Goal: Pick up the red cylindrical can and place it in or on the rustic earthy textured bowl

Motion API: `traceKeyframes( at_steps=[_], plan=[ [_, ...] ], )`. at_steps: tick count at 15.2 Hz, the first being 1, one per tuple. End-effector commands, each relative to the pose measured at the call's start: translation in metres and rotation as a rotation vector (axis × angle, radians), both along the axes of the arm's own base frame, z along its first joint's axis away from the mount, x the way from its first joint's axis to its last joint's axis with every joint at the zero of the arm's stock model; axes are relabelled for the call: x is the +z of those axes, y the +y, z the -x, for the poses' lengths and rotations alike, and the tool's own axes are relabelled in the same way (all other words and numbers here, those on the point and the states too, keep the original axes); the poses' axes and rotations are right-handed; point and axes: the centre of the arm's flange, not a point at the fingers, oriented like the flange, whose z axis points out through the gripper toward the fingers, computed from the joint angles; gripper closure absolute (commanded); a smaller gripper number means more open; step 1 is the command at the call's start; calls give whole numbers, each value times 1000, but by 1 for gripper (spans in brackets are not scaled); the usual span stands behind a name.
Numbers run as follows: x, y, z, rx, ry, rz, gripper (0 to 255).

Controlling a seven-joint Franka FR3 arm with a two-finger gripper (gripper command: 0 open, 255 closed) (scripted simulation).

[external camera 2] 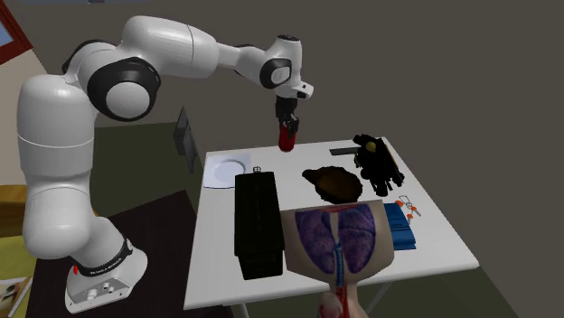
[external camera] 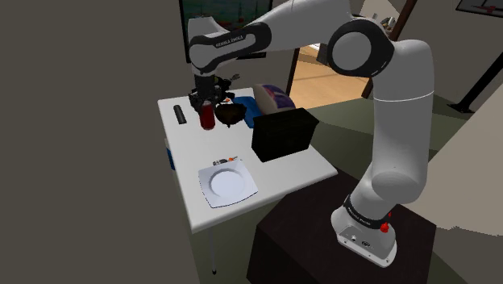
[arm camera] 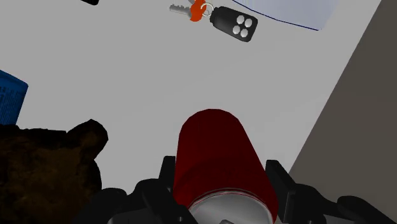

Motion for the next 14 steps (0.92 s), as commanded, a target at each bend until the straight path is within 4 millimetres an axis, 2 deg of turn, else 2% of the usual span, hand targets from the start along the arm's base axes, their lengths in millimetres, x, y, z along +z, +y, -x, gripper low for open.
traceKeyframes(
  at_steps=[1, 9, 14],
  plan=[
    [12, 0, 1, 0, 0, 0, 255],
    [50, 0, 1, 0, 0, 0, 255],
    [57, -61, -23, 0, 0, 0, 255]
  ],
)
